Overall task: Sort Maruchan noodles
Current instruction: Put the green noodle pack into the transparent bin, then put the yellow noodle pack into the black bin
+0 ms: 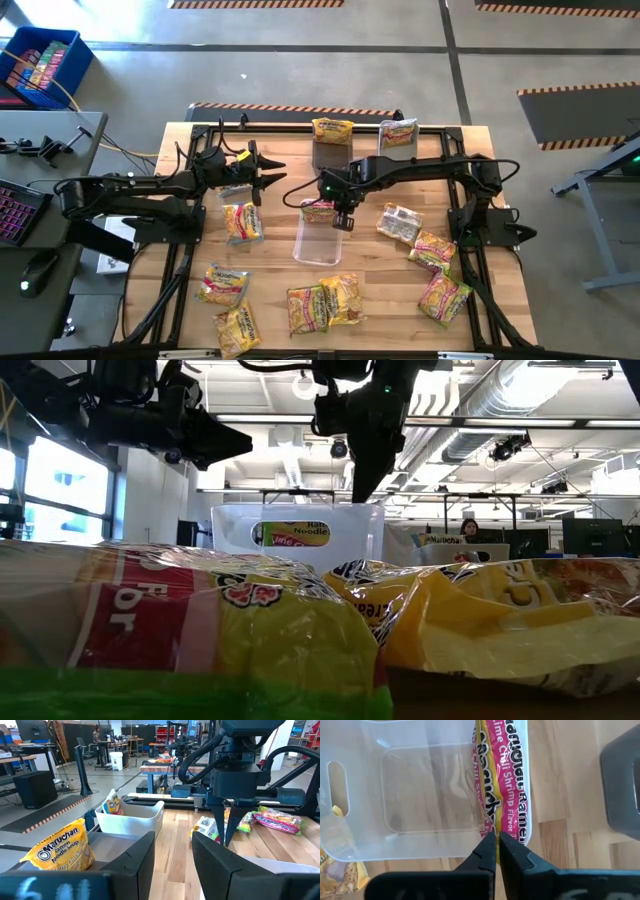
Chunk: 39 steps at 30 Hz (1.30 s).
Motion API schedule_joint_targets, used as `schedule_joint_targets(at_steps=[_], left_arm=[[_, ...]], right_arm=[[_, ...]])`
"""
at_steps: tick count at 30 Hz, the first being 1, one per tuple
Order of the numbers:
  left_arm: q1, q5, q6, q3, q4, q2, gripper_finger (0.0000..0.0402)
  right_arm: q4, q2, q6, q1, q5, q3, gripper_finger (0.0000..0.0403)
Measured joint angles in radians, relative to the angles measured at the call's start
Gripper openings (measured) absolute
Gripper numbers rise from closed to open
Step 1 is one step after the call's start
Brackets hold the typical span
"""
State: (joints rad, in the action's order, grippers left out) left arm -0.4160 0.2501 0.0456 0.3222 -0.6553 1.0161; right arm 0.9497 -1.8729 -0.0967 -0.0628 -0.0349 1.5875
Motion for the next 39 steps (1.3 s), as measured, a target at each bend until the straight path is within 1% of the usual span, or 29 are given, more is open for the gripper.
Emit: schedule_joint_targets(at_steps=[14,19,22,24,28,31,33,35,39], left_arm=[[0.0,0.0,0.0,0.0,0.0,0.0,0.0119],[0.0,0.0,0.0,0.0,0.0,0.0,0.0119],[0.0,0.0,0.0,0.0,0.0,0.0,0.0119],[0.0,0.0,0.0,0.0,0.0,0.0,0.0119],[0.0,0.0,0.0,0.0,0.0,0.0,0.0119],[0.0,0.0,0.001,0.0,0.001,0.0,0.0119],[0.0,0.0,0.004,0.0,0.007,0.0,0.0119],[0.0,0.0,0.009,0.0,0.011,0.0,0.0119],[0.0,0.0,0.01,0.0,0.016,0.0,0.0119]], right_arm=[[-0.011,-0.007,0.001,0.0,0.001,0.0,0.0],[-0.016,-0.014,0.029,0.0,0.001,0.0,0.0],[0.0,-0.014,0.038,0.0,0.004,0.025,0.0],[0.023,-0.014,0.051,0.002,0.016,0.049,0.0],[0.073,-0.004,0.077,0.013,0.096,0.1,0.0],[0.087,0.026,0.085,0.021,0.144,0.107,0.0],[0.067,0.059,0.097,0.03,0.15,0.069,0.0],[0.011,0.1,0.086,0.045,0.151,0.001,0.0],[-0.162,0.207,0.045,0.09,0.133,-0.205,0.0]])
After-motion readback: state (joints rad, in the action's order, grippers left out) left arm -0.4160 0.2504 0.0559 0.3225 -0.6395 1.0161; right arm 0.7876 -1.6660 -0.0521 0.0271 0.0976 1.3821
